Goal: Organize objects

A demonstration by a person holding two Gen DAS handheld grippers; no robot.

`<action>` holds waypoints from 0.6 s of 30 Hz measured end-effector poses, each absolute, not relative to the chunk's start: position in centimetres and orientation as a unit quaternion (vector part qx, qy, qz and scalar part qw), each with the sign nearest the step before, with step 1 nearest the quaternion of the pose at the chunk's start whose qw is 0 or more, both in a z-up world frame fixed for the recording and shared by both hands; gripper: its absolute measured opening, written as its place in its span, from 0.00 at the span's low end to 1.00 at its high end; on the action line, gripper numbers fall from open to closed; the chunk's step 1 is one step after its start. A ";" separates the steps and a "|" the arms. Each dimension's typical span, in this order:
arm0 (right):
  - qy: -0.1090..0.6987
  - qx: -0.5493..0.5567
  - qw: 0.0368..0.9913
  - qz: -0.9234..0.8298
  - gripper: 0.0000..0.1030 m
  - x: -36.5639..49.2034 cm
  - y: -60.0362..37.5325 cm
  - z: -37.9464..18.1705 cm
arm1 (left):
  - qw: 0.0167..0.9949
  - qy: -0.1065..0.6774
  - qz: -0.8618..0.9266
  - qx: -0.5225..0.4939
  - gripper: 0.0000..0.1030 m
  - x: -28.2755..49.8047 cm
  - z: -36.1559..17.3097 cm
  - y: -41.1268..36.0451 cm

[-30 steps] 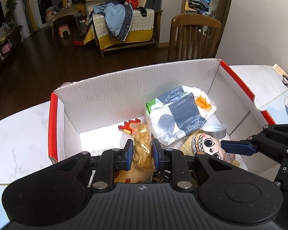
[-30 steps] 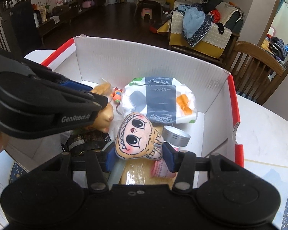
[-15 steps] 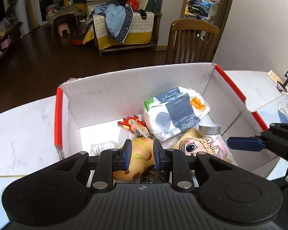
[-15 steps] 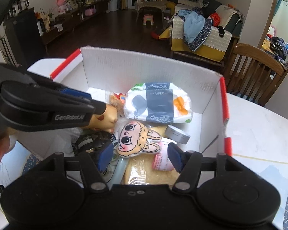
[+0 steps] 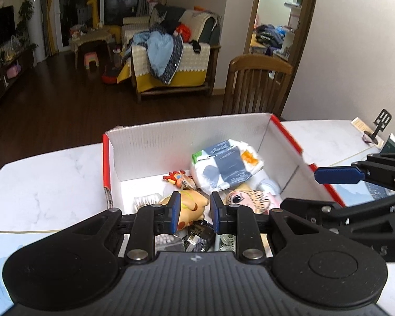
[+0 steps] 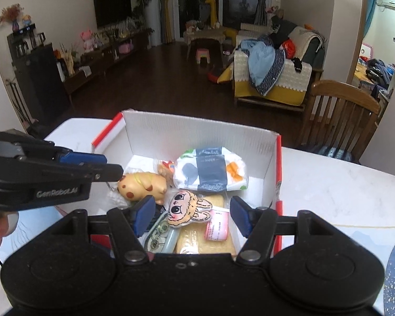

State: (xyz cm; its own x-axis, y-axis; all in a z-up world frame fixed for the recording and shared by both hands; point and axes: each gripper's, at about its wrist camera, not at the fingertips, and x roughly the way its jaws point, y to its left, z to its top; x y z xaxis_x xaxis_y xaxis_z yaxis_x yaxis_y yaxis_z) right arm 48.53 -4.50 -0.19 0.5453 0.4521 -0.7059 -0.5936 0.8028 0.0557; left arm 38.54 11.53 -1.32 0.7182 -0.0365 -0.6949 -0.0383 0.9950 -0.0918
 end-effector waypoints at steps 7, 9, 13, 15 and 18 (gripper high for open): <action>0.343 -0.089 0.883 0.308 0.63 46.6 -5.6 1.1 | 0.933 0.359 0.001 -0.037 0.21 35.6 0.2 10.3; 0.337 -0.090 0.884 0.311 0.64 46.0 -5.8 1.4 | 0.934 0.357 0.002 -0.033 0.21 34.8 0.5 9.8; 0.321 -0.086 0.885 0.326 0.72 44.8 -6.5 2.0 | 0.936 0.351 0.007 -0.027 0.22 33.4 1.1 9.1; 0.319 -0.076 0.884 0.334 0.73 44.3 -6.9 2.2 | 0.937 0.348 0.012 -0.030 0.22 32.7 1.3 8.9; 0.316 -0.069 0.884 0.338 0.75 43.6 -7.4 2.4 | 0.938 0.347 0.022 -0.019 0.22 31.8 1.6 8.4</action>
State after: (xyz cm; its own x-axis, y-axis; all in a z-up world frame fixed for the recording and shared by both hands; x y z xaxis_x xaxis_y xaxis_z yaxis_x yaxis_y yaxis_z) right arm 43.64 -7.44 2.43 0.5716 0.5540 -0.6053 -0.6411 0.7620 0.0920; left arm 31.80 8.35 1.57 0.7587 0.0287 -0.6508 -0.0550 0.9983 -0.0201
